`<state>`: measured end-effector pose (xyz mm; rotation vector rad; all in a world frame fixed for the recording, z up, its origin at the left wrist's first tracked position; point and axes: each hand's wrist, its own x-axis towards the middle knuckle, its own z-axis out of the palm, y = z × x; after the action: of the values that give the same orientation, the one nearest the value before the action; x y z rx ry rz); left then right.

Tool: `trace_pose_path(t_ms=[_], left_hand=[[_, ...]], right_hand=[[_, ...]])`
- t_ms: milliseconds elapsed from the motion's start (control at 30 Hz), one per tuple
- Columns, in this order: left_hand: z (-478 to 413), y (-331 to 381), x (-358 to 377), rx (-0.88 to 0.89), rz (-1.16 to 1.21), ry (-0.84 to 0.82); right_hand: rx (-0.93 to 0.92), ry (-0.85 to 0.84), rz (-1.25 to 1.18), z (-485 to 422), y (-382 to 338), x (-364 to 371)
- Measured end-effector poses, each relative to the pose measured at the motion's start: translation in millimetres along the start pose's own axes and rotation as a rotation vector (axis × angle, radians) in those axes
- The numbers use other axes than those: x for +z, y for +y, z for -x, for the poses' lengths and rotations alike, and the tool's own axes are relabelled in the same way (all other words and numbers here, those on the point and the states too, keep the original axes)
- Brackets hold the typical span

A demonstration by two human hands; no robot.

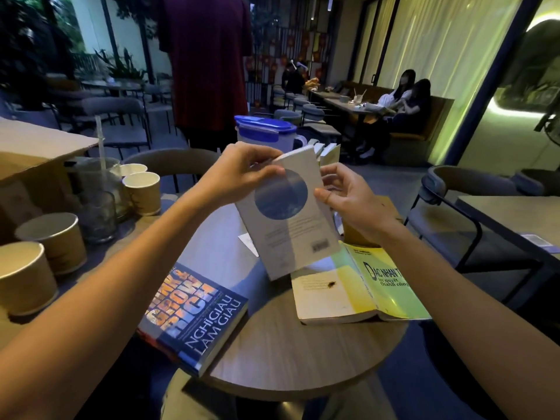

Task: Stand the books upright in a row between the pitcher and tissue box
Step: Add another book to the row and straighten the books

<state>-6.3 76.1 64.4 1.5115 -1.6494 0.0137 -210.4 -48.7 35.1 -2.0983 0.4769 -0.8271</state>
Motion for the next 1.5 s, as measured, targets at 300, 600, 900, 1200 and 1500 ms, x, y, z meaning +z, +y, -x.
trace_pose_path(t_ms=[300, 600, 900, 1200, 1500], left_hand=[[-9, -9, 18, 0.101, -0.208, -0.035], [-1, -29, 20, -0.140, 0.246, 0.179], [-23, -14, 60, -0.028, 0.055, 0.100], [17, 18, 96, 0.051, 0.366, 0.059], [28, 40, 87, 0.136, 0.044, -0.054]], right_hand=[[-0.097, 0.057, 0.163, -10, -10, -6], [-0.133, 0.269, 0.308, -19, -10, -14], [-0.207, 0.132, 0.444, 6, -23, -38], [-0.102, -0.057, 0.087, -2, -21, -43], [-0.142, -0.440, 0.548, -55, -26, -38]])
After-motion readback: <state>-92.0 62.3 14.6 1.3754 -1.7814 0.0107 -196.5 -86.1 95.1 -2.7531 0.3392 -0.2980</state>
